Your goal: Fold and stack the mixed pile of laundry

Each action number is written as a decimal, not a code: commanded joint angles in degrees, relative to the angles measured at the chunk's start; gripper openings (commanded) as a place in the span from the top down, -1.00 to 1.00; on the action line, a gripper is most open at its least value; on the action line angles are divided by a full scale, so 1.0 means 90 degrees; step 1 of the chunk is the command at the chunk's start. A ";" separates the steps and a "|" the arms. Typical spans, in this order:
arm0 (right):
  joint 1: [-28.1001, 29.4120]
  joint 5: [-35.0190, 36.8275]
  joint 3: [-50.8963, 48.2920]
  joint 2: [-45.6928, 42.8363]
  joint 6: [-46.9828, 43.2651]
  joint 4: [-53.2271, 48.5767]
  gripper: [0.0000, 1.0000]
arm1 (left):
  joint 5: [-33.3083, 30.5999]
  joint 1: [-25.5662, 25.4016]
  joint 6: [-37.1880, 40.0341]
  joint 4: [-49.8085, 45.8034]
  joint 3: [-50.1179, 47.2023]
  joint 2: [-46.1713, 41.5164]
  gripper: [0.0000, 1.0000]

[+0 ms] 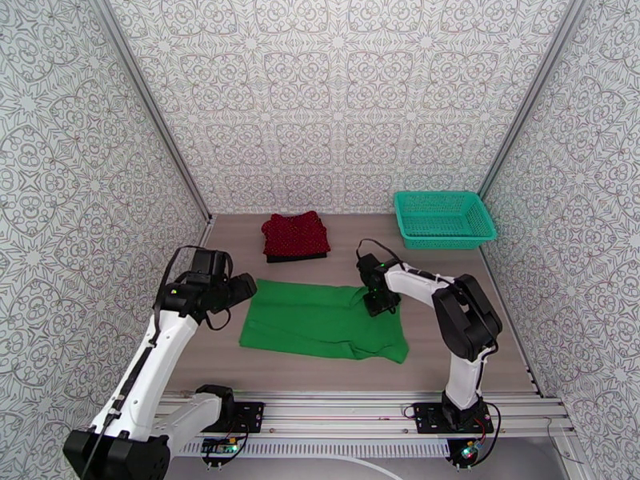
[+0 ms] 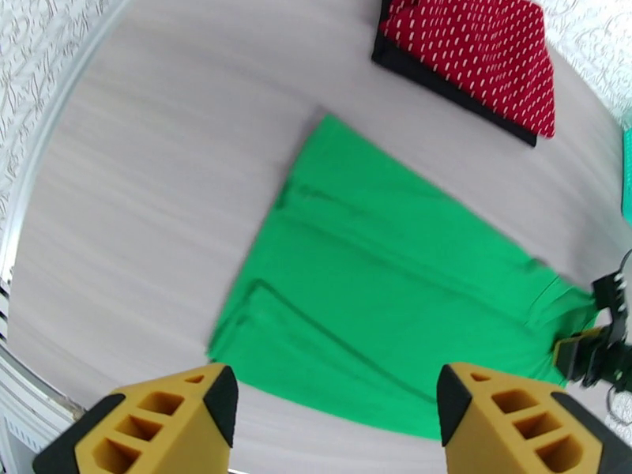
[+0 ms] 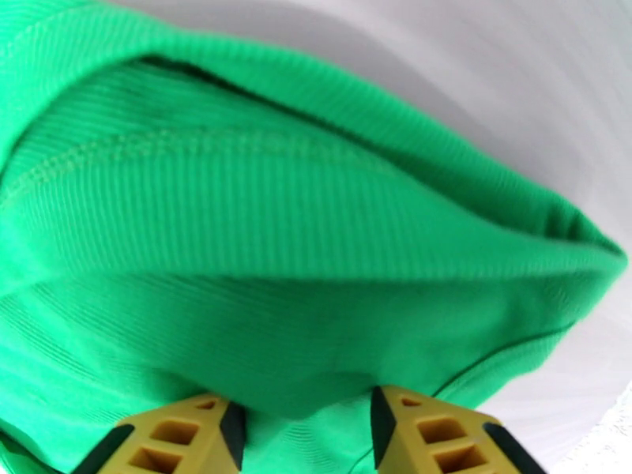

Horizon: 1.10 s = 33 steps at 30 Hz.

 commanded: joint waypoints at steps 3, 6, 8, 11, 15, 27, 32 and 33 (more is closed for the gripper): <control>-0.0647 0.0931 -0.0129 0.0325 -0.0751 -0.0342 0.03 | 0.0347 -0.0037 -0.0178 -0.0032 -0.0379 -0.0062 -0.43; -0.0973 0.1148 -0.0144 0.0354 -0.1002 -0.0365 0.03 | 0.0437 -0.0052 -0.0237 0.0202 -0.0550 0.0074 -0.45; -0.1218 0.1199 -0.0110 0.0354 -0.1026 -0.0335 0.03 | 0.0566 -0.0077 -0.0257 0.0417 -0.0584 0.0296 -0.46; -0.1507 0.1174 -0.0030 0.0359 -0.1084 -0.0179 0.02 | 0.0727 -0.0225 -0.0241 0.0845 -0.0515 0.0759 -0.46; -0.1705 0.1191 0.0156 0.0336 -0.1196 -0.0083 0.00 | 0.0822 -0.0407 -0.0087 0.1328 -0.0099 0.1775 -0.45; -0.1453 -0.0370 -0.0250 -0.1836 -0.0662 -0.0222 -0.17 | 0.0920 -0.1050 0.0846 0.1833 0.2026 0.5111 -0.23; -0.0950 -0.0832 -0.0495 -0.3005 -0.0193 -0.0479 -0.18 | 0.0760 -0.1102 0.0831 0.1837 0.2218 0.5641 -0.17; -0.0798 -0.0908 -0.0538 -0.3176 -0.0082 -0.0505 -0.18 | 0.0777 -0.1111 0.0836 0.1869 0.2221 0.5717 -0.16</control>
